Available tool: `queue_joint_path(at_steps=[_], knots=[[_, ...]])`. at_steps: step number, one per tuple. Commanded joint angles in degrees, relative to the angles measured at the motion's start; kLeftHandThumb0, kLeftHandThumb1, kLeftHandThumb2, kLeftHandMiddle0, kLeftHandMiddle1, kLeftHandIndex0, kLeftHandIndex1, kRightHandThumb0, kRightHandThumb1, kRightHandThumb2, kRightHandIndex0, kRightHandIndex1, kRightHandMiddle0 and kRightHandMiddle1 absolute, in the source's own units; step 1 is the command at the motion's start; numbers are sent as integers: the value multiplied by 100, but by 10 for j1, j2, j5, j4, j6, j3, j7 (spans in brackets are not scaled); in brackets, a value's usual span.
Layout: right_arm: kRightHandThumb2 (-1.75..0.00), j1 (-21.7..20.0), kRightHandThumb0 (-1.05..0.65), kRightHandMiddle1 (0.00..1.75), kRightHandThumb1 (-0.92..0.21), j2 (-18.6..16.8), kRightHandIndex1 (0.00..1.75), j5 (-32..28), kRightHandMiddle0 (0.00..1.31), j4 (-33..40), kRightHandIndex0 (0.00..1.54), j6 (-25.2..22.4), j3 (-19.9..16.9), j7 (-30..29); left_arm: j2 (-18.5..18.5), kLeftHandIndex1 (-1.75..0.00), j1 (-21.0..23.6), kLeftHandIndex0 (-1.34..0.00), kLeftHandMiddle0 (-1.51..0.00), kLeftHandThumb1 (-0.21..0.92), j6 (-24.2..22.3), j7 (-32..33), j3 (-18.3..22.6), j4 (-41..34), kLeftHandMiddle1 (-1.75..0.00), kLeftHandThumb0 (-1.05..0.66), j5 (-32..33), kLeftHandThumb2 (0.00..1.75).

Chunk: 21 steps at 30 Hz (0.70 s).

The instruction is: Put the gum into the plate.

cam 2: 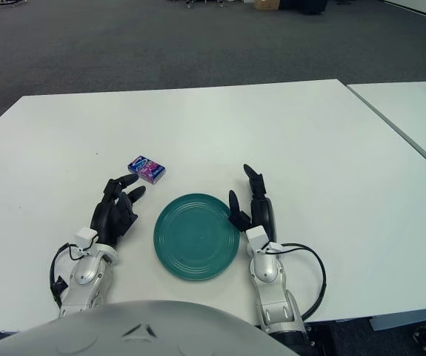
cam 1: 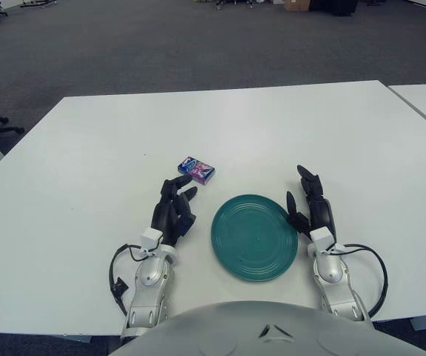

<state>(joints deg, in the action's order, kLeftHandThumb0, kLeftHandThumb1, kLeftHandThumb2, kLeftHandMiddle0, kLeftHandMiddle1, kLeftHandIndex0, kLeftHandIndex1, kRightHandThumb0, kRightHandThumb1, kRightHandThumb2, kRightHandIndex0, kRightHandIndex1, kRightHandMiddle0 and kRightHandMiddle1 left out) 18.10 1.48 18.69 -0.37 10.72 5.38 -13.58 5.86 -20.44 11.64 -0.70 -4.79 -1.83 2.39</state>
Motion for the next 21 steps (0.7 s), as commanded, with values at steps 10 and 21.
queue_joint_path(at_steps=[10,21], knots=[[-78,11,-75,54,-92,-7,0,-12,0,-41,23,-22,-1,6,-24,-106,50,-12,-35,92,-90,13,25,-85,-70,-78,-9,82],[-78,-2,-75,56,-92,-6,1,-1,0,-68,25,-10,0,-7,-206,-109,238,-12,-30,92,33,-17,36,22,-75,-70,-160,60]])
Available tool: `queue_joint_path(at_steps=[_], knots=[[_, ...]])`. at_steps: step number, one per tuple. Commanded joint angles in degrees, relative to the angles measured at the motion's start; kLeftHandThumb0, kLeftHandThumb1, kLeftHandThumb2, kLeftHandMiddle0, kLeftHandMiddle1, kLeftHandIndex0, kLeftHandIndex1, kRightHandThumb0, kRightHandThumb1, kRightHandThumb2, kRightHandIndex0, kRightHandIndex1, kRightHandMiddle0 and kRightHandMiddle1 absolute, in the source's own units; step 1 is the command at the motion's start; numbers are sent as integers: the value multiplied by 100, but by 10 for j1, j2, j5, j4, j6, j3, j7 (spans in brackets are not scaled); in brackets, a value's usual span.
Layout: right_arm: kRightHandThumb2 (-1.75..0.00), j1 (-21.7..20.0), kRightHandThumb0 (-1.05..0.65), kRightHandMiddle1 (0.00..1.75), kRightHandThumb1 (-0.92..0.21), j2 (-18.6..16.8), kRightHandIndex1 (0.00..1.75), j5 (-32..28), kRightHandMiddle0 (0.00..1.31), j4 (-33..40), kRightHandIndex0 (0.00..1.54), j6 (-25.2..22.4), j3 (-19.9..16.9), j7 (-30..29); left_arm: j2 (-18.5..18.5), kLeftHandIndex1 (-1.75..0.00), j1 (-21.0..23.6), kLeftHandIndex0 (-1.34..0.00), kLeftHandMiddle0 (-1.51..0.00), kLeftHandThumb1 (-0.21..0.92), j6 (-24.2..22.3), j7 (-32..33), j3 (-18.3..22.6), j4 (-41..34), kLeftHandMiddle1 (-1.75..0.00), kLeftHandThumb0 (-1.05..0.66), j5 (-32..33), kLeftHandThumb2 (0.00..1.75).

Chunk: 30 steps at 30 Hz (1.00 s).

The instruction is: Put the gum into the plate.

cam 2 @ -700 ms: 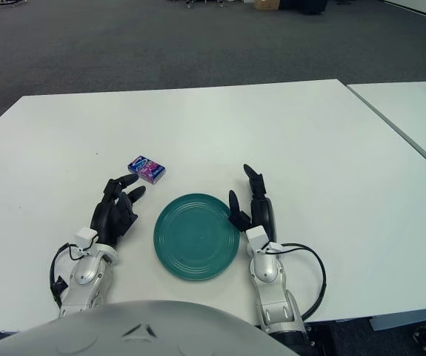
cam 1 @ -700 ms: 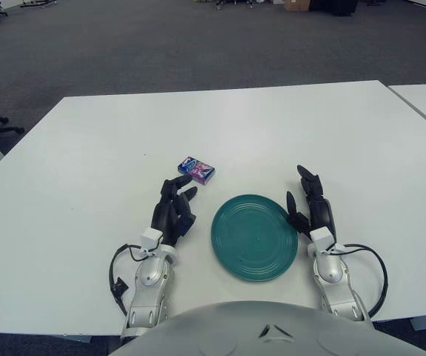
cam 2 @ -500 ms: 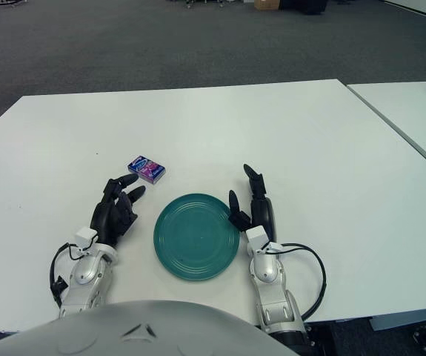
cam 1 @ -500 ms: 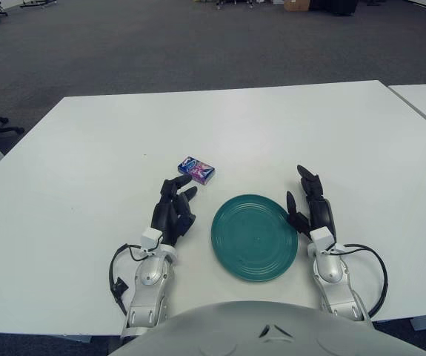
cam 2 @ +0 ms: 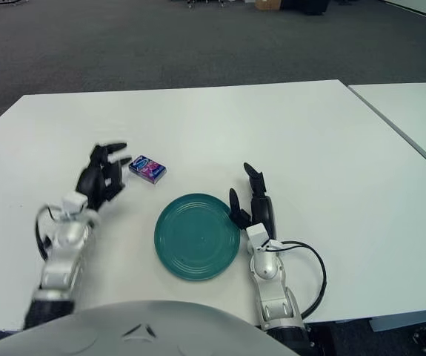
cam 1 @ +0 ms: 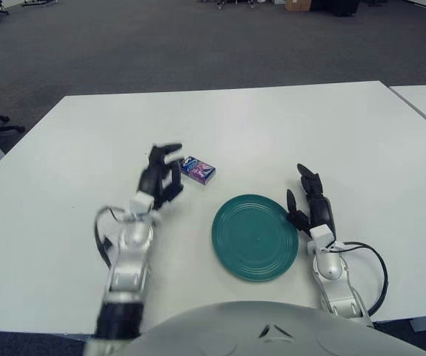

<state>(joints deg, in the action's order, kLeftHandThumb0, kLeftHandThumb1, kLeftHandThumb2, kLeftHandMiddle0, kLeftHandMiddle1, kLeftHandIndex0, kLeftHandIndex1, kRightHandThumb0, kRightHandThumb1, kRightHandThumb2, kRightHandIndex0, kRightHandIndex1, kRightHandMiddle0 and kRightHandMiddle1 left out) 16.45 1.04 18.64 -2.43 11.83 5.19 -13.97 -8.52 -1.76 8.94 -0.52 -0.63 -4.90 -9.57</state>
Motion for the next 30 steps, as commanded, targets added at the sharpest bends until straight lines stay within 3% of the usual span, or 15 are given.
queue_joint_path(at_steps=[1,4,7,13,20,28,30], knots=[[-78,14,-76,56,-92,-1,1,1,0,-49,25,-22,2,-2,-88,-109,66,-12,-29,92,98,-15,-11,76,-74,-71,-67,59],[-78,13,-77,57,-92,0,1,-1,0,-52,26,-23,3,-1,-125,-107,86,-16,-31,92,162,2,-23,120,-69,-81,-113,51],[-78,12,-78,56,-92,1,1,-6,0,-54,26,-23,2,3,-160,-110,112,-11,-29,92,199,10,-37,156,-63,-85,-157,55],[-78,11,-78,55,-92,1,1,-11,0,-61,26,-18,0,5,-198,-115,175,-9,-23,92,210,-9,-71,200,-62,-90,-218,48],[-80,11,-80,56,-92,3,2,-2,0,-69,28,-15,3,1,-214,-119,224,-10,-18,92,224,-43,-108,233,-63,-90,-238,32],[-82,18,-85,57,-92,7,3,10,0,-68,31,-24,10,-4,-217,-120,288,-11,-17,92,296,-77,-159,346,-66,-89,-230,20],[-82,22,-86,57,-92,7,3,14,0,-67,31,-27,11,-7,-208,-120,317,-12,-17,92,317,-81,-178,412,-65,-88,-237,17]])
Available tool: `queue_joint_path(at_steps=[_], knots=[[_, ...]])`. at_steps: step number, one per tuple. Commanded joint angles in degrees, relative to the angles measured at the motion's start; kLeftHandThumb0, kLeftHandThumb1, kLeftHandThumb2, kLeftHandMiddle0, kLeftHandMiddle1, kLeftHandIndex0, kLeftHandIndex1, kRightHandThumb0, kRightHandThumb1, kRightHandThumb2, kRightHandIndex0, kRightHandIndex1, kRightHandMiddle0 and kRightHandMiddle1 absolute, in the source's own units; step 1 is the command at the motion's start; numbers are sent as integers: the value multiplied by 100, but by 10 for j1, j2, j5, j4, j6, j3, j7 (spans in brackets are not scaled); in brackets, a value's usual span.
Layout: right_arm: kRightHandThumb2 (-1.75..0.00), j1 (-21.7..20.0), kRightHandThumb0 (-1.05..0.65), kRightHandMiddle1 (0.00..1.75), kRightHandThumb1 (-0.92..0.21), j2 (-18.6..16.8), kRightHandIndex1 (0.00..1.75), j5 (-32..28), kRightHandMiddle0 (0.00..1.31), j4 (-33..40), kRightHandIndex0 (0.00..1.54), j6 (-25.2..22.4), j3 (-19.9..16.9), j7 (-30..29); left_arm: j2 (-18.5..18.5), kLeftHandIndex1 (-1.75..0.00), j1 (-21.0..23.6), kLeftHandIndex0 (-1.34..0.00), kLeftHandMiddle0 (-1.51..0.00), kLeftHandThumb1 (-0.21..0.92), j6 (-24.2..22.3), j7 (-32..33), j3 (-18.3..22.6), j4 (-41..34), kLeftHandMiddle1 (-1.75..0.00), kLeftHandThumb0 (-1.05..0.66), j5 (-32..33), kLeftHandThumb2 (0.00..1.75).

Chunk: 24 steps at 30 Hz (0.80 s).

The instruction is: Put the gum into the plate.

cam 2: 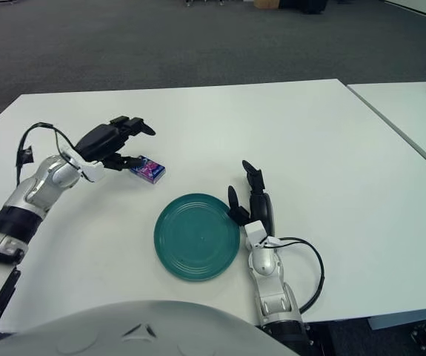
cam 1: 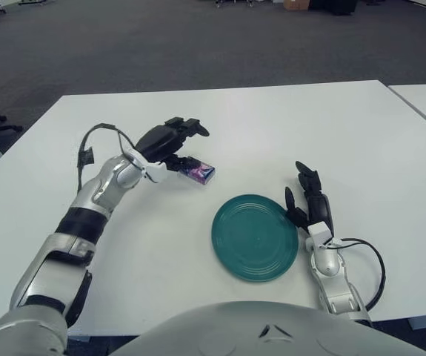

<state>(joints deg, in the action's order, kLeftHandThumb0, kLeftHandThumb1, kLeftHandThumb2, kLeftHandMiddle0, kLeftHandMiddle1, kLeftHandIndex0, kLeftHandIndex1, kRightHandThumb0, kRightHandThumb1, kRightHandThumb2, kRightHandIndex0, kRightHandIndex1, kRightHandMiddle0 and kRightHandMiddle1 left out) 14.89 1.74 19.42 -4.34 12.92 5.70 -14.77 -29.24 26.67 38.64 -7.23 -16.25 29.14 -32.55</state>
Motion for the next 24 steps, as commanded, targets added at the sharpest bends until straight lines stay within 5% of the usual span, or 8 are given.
queue_joint_path(at_steps=[1,11,24], knots=[[-82,39,-87,57,-92,1,3,8,0,-47,31,-39,6,0,4,-120,47,-12,-17,92,30,-9,-32,105,-65,-88,-15,17],[-85,50,-90,58,-92,4,2,17,0,-47,31,-41,10,-9,26,-116,112,-10,-13,92,65,-2,-79,248,-64,-81,-39,15],[-87,54,-92,58,-92,5,2,32,0,-40,31,-58,12,-12,51,-118,150,-11,-15,90,53,-30,-111,329,-53,-75,-41,16]])
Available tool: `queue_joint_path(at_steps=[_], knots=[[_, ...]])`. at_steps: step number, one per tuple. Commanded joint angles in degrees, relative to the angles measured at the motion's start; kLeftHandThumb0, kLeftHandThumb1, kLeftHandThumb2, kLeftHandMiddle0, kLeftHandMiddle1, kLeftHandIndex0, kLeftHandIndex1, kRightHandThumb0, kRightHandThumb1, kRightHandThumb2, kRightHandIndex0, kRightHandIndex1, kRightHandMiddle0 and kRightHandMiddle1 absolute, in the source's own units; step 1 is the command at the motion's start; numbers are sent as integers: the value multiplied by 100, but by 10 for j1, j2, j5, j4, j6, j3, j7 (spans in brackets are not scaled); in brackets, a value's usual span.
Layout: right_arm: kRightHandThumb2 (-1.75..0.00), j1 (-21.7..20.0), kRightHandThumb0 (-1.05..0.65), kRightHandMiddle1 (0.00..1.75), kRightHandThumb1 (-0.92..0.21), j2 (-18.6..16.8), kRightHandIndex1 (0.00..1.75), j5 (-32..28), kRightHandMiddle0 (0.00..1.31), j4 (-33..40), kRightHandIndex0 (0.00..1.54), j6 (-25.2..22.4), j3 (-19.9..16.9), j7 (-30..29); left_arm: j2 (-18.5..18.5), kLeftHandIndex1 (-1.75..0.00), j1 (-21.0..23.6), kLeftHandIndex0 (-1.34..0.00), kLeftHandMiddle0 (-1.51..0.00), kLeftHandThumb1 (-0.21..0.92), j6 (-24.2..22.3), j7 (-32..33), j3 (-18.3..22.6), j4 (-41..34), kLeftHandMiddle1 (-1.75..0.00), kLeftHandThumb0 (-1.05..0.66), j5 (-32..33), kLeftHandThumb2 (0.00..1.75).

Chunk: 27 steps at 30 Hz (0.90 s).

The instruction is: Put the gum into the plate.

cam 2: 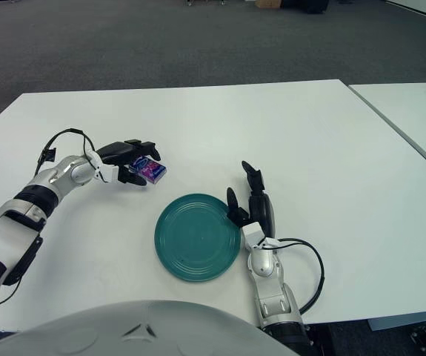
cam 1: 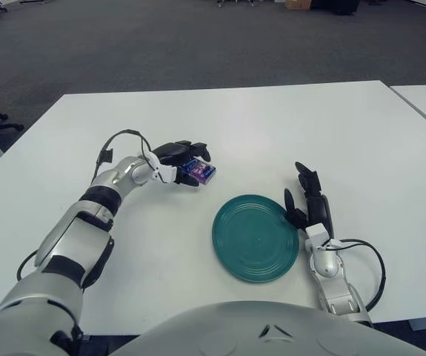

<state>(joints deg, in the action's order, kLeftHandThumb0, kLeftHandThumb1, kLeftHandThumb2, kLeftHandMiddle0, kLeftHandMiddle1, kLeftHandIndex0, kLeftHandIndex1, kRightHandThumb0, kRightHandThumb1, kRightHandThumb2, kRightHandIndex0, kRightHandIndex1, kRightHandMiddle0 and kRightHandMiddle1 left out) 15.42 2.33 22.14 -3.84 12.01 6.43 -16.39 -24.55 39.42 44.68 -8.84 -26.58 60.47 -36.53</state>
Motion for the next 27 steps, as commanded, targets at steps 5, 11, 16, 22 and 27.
queue_joint_path(at_steps=[5,11,16,22,27], knots=[[-87,48,-92,57,-92,-1,2,1,0,-46,31,-49,4,6,11,-121,33,-14,-14,88,-16,-24,-12,32,-51,-69,-1,16],[-87,47,-92,56,-92,-2,1,-2,0,-48,30,-46,3,5,26,-123,52,-16,-11,73,-42,-24,-21,77,-49,-67,-9,41],[-86,47,-93,57,-92,-2,0,-3,0,-50,29,-44,2,4,34,-124,58,-16,-10,67,-55,-19,-30,103,-48,-66,-11,51],[-85,47,-94,57,-92,-1,0,-6,0,-52,28,-42,1,5,37,-124,60,-17,-12,62,-56,-20,-33,112,-44,-63,-8,58],[-84,47,-93,58,-92,1,0,-17,0,-56,29,-33,-2,10,40,-125,58,-19,-15,53,-54,-13,-35,114,-41,-55,-8,71]])
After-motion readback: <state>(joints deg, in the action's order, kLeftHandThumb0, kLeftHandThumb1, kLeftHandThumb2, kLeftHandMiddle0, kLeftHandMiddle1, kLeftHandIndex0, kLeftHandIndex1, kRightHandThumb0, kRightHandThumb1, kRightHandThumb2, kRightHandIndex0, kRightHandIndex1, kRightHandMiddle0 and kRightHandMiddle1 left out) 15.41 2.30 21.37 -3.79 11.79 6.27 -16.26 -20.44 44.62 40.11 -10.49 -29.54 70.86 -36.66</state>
